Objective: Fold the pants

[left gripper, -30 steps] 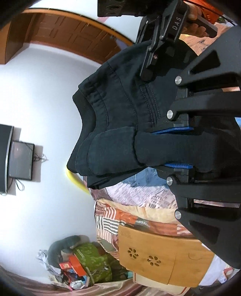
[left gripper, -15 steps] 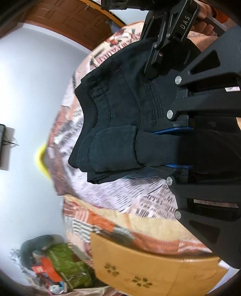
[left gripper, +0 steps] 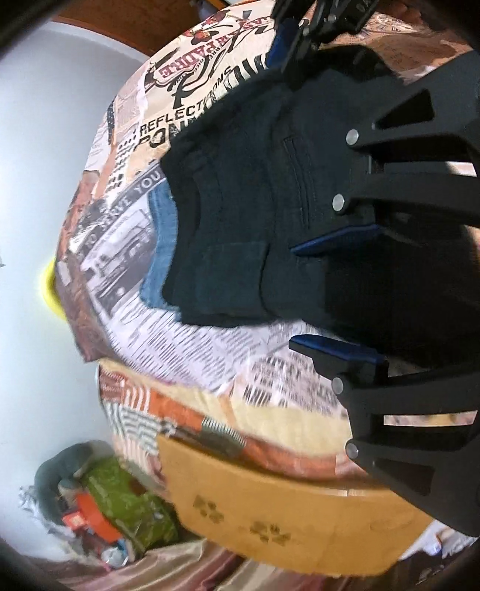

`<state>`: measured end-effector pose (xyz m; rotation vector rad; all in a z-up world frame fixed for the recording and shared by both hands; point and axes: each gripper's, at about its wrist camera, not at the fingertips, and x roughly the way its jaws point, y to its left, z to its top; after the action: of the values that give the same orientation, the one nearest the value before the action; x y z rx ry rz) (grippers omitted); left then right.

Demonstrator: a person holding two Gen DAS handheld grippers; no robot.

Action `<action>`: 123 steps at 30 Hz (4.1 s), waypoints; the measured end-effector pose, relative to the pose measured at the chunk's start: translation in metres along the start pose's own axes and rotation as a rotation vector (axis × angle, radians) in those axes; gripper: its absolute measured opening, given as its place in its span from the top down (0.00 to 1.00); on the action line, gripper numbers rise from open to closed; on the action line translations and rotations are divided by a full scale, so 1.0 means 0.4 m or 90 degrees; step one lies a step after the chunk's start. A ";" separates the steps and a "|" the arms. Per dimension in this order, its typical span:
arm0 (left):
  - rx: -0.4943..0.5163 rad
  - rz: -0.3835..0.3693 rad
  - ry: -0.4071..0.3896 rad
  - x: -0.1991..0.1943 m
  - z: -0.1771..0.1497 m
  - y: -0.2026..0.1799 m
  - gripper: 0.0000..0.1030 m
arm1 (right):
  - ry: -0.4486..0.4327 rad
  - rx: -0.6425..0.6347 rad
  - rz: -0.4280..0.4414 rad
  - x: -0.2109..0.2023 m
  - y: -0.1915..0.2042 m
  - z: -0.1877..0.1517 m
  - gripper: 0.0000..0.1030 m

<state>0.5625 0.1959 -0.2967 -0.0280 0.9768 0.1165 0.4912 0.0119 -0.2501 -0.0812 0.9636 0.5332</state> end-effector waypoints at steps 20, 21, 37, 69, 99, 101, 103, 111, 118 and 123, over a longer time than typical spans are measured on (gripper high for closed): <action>0.017 -0.066 -0.351 -0.953 -0.163 -0.066 0.56 | -0.356 -0.064 0.050 -0.812 0.215 -0.053 0.72; 0.019 -0.068 -0.366 -0.985 -0.178 -0.071 0.56 | -0.374 -0.065 0.058 -0.850 0.228 -0.073 0.72; 0.010 -0.020 -0.552 -1.282 -0.538 -0.147 0.44 | -0.506 -0.125 0.055 -1.059 0.363 -0.328 0.61; 0.003 -0.017 -0.522 -1.226 -0.608 -0.149 0.01 | -0.502 -0.048 -0.020 -1.035 0.329 -0.412 0.00; 0.007 -0.043 -0.509 -1.210 -0.606 -0.156 0.01 | -0.496 -0.054 -0.042 -1.055 0.322 -0.419 0.00; 0.007 -0.043 -0.509 -1.210 -0.605 -0.156 0.01 | -0.497 -0.053 -0.042 -1.056 0.321 -0.417 0.00; 0.007 -0.042 -0.509 -1.210 -0.605 -0.156 0.01 | -0.497 -0.051 -0.040 -1.058 0.320 -0.417 0.00; 0.011 -0.057 -0.510 -1.212 -0.607 -0.152 0.01 | -0.499 -0.052 -0.041 -1.059 0.320 -0.417 0.00; 0.010 -0.068 -0.503 -1.210 -0.605 -0.151 0.01 | -0.500 -0.052 -0.040 -1.064 0.315 -0.413 0.00; 0.007 -0.075 -0.499 -1.210 -0.605 -0.149 0.01 | -0.501 -0.052 -0.040 -1.065 0.315 -0.414 0.00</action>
<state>0.1013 0.0768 -0.0331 -0.0259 0.1918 0.0075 0.1138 -0.0968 0.0155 0.0274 0.1705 0.4867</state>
